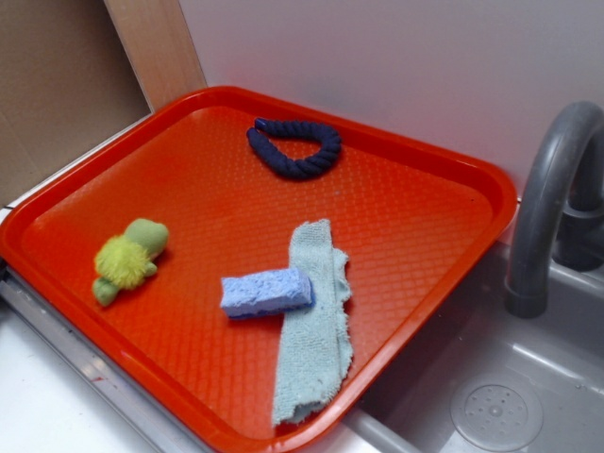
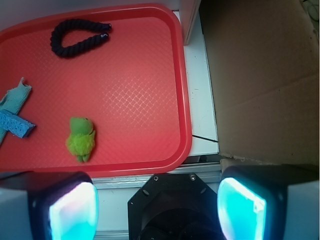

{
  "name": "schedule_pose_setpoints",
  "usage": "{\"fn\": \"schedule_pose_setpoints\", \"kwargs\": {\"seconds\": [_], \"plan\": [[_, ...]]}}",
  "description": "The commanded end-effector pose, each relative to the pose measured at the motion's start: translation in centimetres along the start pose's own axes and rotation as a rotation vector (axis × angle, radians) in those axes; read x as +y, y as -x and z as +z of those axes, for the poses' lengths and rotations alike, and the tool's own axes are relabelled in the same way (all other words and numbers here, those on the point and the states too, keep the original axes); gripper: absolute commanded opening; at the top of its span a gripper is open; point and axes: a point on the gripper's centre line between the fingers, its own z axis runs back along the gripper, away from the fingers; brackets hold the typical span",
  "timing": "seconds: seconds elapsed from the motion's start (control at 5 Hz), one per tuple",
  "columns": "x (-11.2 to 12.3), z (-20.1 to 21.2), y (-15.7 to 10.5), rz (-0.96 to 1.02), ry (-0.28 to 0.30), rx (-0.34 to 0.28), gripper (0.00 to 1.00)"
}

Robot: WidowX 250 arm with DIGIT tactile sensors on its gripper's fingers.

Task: Grab the blue sponge.

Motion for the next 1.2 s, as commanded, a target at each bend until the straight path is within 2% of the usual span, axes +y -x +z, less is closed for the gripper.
{"fn": "schedule_pose_setpoints", "kwargs": {"seconds": [0.0, 0.2, 0.4, 0.6, 0.8, 1.0], "plan": [[0.0, 0.0, 0.0, 0.000, 0.000, 0.000, 1.00], [-4.7, -0.3, -1.1, -0.250, 0.038, -0.109, 1.00], [-9.1, -1.5, -0.6, -0.480, 0.054, -0.159, 1.00], [-13.1, -3.1, -0.2, -0.685, 0.113, -0.195, 1.00], [-16.9, -5.2, 0.5, -0.844, 0.139, -0.182, 1.00], [-19.3, -7.5, 1.1, -0.912, 0.158, -0.141, 1.00]]}}
